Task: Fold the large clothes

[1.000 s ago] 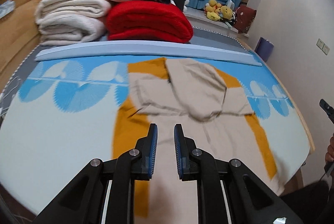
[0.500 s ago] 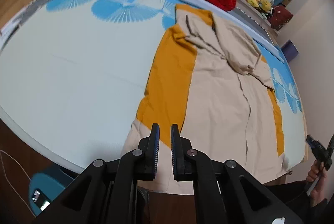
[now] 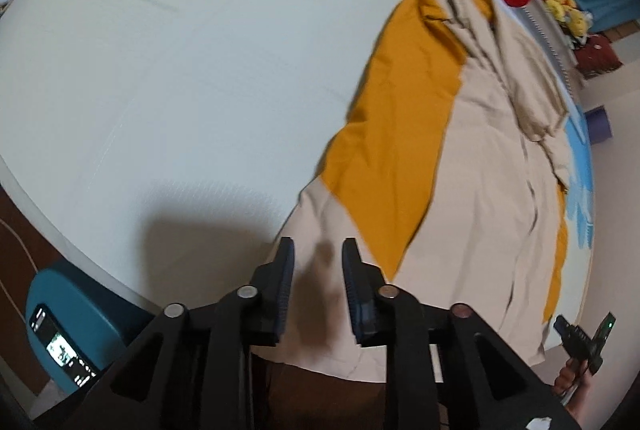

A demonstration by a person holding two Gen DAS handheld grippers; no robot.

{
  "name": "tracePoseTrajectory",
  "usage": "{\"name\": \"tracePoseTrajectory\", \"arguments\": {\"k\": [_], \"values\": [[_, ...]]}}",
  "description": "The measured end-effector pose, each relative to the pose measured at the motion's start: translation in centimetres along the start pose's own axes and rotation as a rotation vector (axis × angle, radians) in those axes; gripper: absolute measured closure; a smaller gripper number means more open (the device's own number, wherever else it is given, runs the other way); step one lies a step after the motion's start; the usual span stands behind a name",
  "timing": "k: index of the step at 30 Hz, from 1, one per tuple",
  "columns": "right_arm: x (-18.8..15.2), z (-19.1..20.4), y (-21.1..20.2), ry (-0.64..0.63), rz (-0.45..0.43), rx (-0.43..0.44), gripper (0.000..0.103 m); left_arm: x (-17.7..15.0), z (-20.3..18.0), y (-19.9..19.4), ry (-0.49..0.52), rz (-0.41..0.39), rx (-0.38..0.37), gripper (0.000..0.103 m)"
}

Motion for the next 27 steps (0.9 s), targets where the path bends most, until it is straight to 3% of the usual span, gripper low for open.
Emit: {"name": "tracePoseTrajectory", "arguments": {"k": [5, 14, 21, 27], "values": [[-0.8, -1.2, 1.5, 0.042, 0.078, -0.010, 0.068, -0.1, -0.1, 1.0, 0.021, 0.025, 0.047, 0.072], [-1.4, -1.9, 2.9, 0.054, 0.139, 0.010, 0.059, 0.5, 0.5, 1.8, 0.010, 0.044, 0.091, 0.066], [-1.6, -1.0, 3.3, 0.030, 0.141, -0.003, 0.056, 0.7, 0.8, 2.8, 0.004, 0.062, 0.098, 0.066], [-1.5, -0.2, 3.4, -0.006, 0.120, -0.024, 0.056, 1.3, -0.2, 3.5, 0.061, 0.037, 0.126, 0.062]]}}
Point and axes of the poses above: each gripper's, at about its wrist camera, not at the fingertips, and y roughly the way its jaws point, z to its left, x to its top, the point moved 1 cm from there along y, roughly the way its jaws point, and after that the axes turned 7 degrees about -x, right-handed, at the moved point
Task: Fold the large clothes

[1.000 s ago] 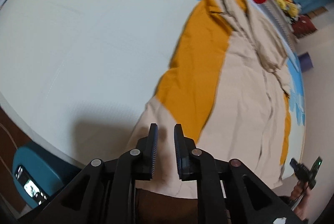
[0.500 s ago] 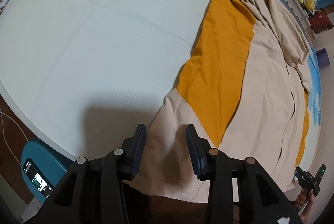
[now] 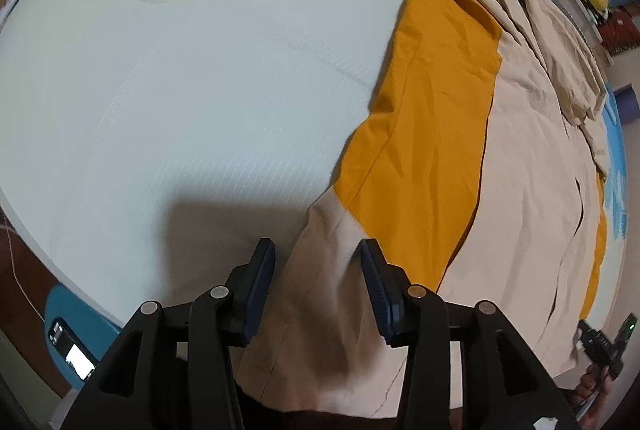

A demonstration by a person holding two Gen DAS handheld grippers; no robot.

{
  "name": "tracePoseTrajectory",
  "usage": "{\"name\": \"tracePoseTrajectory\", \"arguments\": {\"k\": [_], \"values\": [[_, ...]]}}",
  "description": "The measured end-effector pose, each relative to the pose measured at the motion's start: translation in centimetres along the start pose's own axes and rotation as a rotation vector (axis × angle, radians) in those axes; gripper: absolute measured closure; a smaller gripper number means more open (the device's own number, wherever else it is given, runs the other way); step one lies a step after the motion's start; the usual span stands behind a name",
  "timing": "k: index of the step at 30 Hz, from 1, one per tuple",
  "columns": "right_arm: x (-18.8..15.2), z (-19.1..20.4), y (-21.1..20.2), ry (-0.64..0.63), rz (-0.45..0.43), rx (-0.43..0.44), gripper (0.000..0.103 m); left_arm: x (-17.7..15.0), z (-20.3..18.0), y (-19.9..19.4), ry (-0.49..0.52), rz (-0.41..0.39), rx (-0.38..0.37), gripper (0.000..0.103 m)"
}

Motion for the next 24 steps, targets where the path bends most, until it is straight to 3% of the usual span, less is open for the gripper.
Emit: {"name": "tracePoseTrajectory", "arguments": {"k": [7, 8, 11, 13, 16, 20, 22, 24], "values": [[0.5, 1.1, 0.2, -0.026, -0.038, -0.009, 0.056, 0.4, -1.8, 0.8, 0.119, -0.038, 0.041, 0.061], [0.5, 1.2, 0.2, -0.031, -0.044, -0.009, 0.059, 0.4, -2.2, 0.9, 0.144, -0.041, 0.051, 0.061], [0.6, 1.7, 0.0, -0.040, -0.057, 0.011, 0.086, 0.1, -3.1, 1.1, 0.204, -0.025, 0.074, 0.069], [0.6, 2.0, -0.4, -0.048, -0.072, 0.034, 0.091, -0.1, -3.4, 0.9, 0.219, -0.006, 0.042, 0.075], [0.7, 2.7, -0.5, -0.078, -0.084, 0.023, 0.090, -0.2, -3.4, 1.1, 0.215, 0.003, 0.023, 0.075], [1.0, 2.0, 0.5, -0.049, -0.048, -0.008, 0.082, -0.1, -3.4, 1.2, 0.217, 0.002, 0.034, 0.075], [1.1, 2.3, 0.5, -0.063, -0.051, -0.019, 0.082, 0.0, -3.2, 0.9, 0.227, -0.003, 0.025, 0.092], [1.2, 2.5, 0.2, -0.076, -0.059, -0.020, 0.092, 0.0, -3.3, 0.3, 0.228, -0.012, 0.009, 0.097]]}}
Point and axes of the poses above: each gripper's, at about its wrist camera, not at the fingertips, and y roughly the way its jaws point, z to its left, x to its top, the point moved 1 cm from there along y, roughly the way its jaws point, and after that the axes turned 7 degrees about -x, right-handed, at the moved point
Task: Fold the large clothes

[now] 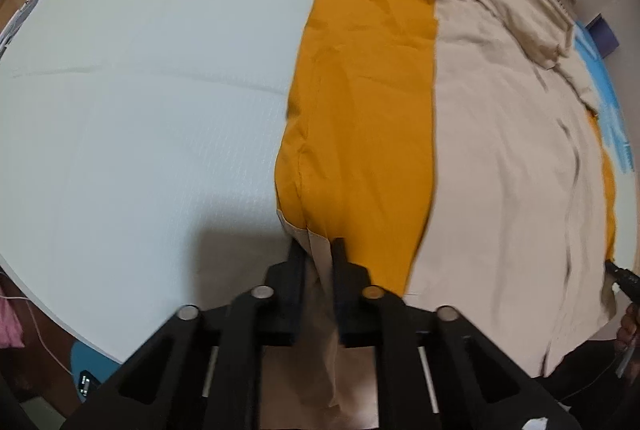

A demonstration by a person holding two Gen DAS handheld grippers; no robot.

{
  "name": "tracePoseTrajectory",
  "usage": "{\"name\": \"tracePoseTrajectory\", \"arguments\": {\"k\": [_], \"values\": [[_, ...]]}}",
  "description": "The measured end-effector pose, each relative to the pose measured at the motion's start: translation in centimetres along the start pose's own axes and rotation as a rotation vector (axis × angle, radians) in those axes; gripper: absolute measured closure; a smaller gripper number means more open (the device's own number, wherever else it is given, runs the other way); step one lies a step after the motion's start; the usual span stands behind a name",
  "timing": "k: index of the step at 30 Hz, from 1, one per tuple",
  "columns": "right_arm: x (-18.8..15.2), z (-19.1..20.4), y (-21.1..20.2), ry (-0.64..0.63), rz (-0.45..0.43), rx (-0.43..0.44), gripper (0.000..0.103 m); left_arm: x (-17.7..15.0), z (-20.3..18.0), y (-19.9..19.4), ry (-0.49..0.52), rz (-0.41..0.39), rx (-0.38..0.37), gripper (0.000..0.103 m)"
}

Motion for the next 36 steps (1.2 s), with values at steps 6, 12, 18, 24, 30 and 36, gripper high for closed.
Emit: {"name": "tracePoseTrajectory", "arguments": {"k": [6, 12, 18, 24, 30, 36], "values": [[0.6, 0.3, -4.2, 0.020, -0.104, 0.104, 0.099, -0.7, -2.3, -4.5, 0.102, -0.075, -0.037, 0.100], [0.6, -0.1, -10.9, 0.008, -0.235, 0.206, 0.100, -1.4, -4.3, -8.3, 0.151, -0.126, -0.108, 0.100], [-0.4, -1.0, -15.7, 0.010, -0.298, 0.270, 0.100, -2.4, -5.2, -12.2, 0.198, -0.149, -0.169, 0.101], [-4.5, -3.2, -21.4, -0.017, -0.388, 0.306, 0.100, -5.3, -5.2, -17.3, 0.221, -0.151, -0.274, 0.101], [-10.4, -6.8, -27.8, -0.002, -0.495, 0.336, 0.100, -8.7, -4.7, -22.8, 0.243, -0.139, -0.354, 0.101], [-8.4, -8.0, -28.2, 0.035, -0.516, 0.338, 0.100, -4.9, -5.6, -20.4, 0.189, -0.105, -0.387, 0.100]]}}
Point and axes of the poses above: each gripper's, at about its wrist camera, not at the fingertips, and y roughly the way its jaws point, z to its left, x to its top, the point moved 1 cm from there along y, roughly the way its jaws point, and after that the axes turned 7 degrees about -x, right-handed, at the moved point
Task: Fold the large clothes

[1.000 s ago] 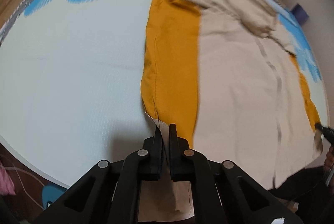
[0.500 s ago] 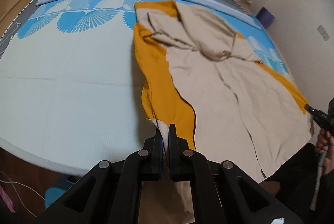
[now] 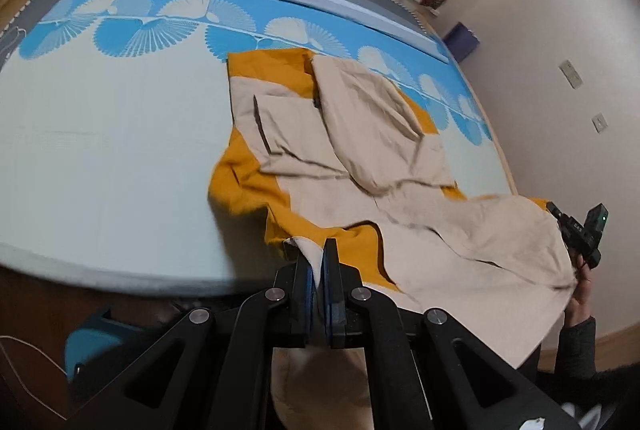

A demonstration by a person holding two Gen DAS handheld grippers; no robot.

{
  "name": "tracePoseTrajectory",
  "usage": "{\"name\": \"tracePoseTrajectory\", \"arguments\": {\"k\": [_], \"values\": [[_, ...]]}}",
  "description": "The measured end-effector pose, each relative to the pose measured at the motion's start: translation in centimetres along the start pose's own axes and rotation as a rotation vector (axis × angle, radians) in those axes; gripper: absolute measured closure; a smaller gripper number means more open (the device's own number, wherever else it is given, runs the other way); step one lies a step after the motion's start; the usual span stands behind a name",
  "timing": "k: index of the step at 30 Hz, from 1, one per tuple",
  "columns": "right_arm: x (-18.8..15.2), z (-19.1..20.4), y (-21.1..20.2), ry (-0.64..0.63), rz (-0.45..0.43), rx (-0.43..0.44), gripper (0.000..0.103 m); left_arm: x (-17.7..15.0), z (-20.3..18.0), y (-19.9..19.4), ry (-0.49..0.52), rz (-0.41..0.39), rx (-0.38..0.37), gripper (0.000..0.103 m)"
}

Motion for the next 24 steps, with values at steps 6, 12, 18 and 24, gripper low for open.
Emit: {"name": "tracePoseTrajectory", "arguments": {"k": [6, 12, 18, 24], "values": [[5.7, 0.1, 12.0, -0.041, 0.093, -0.033, 0.100, 9.6, 5.4, 8.8, -0.119, 0.020, 0.019, 0.100], [10.3, -2.0, 27.2, -0.038, 0.260, -0.108, 0.099, 15.3, 11.2, 17.4, -0.260, 0.115, 0.040, 0.097], [10.7, -3.2, 35.4, -0.044, 0.415, -0.155, 0.099, 17.7, 12.5, 20.9, -0.257, 0.210, 0.117, 0.092], [12.3, -4.3, 35.6, 0.056, 0.473, -0.098, 0.095, 18.7, 13.5, 17.1, -0.361, 0.125, 0.080, 0.072]]}}
Point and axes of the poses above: each gripper's, at about its wrist camera, not at the fingertips, and y roughly the way its jaws point, z to its left, x to its top, the point moved 1 cm from there along y, roughly the way its jaws point, and after that the axes turned 7 degrees about -x, right-handed, at the moved point
